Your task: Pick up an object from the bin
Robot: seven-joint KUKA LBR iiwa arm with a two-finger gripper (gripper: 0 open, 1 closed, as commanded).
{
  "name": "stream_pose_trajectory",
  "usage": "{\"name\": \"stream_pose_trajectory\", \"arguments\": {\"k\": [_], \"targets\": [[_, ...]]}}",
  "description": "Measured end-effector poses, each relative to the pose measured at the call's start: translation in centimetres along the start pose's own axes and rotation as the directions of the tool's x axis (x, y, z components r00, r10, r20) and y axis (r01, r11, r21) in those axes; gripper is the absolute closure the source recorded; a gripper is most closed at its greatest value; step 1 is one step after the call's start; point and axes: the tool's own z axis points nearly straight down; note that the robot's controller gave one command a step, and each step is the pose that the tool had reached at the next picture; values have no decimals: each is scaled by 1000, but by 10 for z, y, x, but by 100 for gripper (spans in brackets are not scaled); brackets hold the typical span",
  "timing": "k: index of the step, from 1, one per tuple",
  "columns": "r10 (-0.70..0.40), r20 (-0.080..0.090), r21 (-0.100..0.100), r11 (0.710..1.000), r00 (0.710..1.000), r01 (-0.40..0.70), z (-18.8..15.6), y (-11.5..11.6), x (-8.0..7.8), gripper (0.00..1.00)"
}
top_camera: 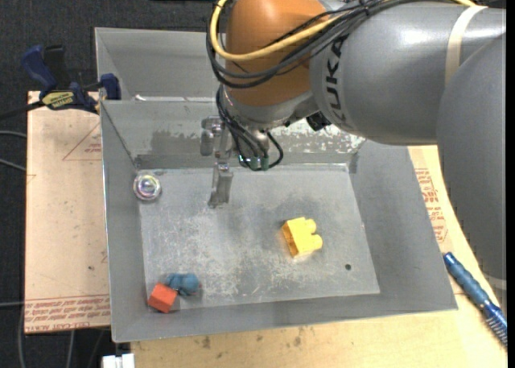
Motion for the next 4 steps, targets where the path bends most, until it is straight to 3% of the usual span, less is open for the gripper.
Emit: {"name": "stream_pose_trajectory", "arguments": {"k": [1,2,3,4], "targets": [[18,-2,0,1000,1000,-18,48,25,60,0],[-53,0,1,999,999,53,78,41,117,0],[-22,8,-1,1000,1000,22,163,34,119,0],[-21,6,-1,1000,1000,21,159,35,119,100]]}}
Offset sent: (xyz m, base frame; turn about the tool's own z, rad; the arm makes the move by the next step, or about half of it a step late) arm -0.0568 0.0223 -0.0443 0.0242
